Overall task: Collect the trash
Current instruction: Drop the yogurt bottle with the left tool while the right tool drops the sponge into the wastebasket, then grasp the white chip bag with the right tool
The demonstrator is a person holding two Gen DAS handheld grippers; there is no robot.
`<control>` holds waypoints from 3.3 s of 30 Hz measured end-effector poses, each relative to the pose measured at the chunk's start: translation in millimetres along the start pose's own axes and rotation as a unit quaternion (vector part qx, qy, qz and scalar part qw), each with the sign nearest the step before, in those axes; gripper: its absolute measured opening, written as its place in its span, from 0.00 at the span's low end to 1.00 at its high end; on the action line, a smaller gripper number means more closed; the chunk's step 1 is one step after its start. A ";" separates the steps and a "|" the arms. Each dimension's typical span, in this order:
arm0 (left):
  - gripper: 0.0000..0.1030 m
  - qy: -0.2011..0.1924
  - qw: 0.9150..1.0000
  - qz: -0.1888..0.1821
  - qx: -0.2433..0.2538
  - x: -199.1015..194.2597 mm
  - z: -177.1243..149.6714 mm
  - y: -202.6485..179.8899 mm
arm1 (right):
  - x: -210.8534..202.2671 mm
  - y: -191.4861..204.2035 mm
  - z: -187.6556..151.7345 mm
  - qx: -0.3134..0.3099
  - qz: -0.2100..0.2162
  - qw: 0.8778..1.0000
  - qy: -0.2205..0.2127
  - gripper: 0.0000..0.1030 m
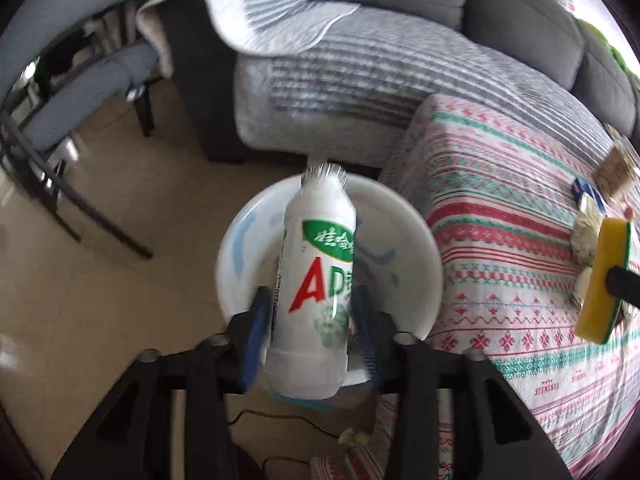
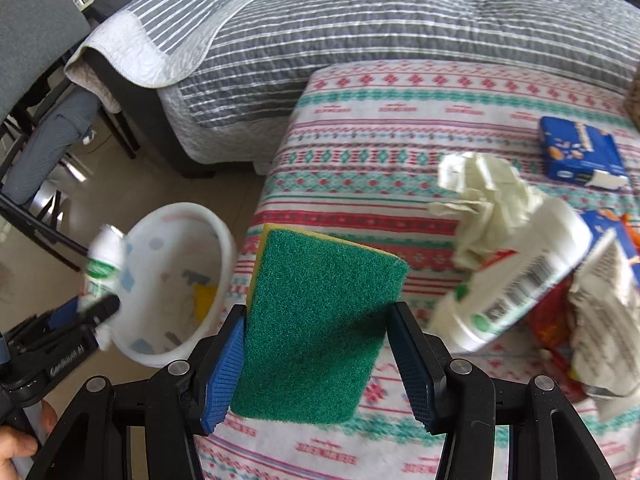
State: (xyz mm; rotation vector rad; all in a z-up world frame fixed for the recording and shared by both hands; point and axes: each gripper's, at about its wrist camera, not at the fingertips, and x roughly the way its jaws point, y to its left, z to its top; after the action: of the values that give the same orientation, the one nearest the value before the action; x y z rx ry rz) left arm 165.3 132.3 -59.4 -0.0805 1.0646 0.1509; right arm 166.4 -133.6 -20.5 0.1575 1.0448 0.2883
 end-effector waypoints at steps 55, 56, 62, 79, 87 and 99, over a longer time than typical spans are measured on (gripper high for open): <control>0.96 0.001 0.998 -0.002 0.058 -42.2 -33.2 -5.6 | -45.6 -38.8 -0.8 0.006 -0.078 0.996 -0.041 0.99; 0.96 0.001 0.998 -0.004 0.060 -43.0 -32.8 -9.0 | -49.5 -47.4 -0.7 0.011 -0.088 0.995 -0.040 0.99; 0.96 0.002 0.997 -0.022 0.076 -45.7 -31.1 -33.5 | -58.7 -100.3 0.2 0.024 -0.125 0.992 -0.015 0.99; 0.96 0.001 0.991 -0.057 0.123 -37.6 -28.2 -105.3 | -17.9 -167.5 -9.0 0.077 -0.101 0.990 0.065 0.91; 0.96 -0.003 0.984 -0.095 0.150 -29.2 -23.2 -152.5 | -35.7 -185.1 -20.3 0.109 -0.081 0.988 0.068 0.69; 0.93 -0.006 0.970 -0.158 0.183 -13.3 -21.9 -233.6 | -85.0 -205.2 -34.3 0.114 -0.088 0.989 0.036 0.68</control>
State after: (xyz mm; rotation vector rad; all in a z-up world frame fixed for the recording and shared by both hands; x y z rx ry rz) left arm 177.8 -102.4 -59.9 0.0847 1.0379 -0.3339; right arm 129.5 -355.2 -21.4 0.2598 1.1542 0.0138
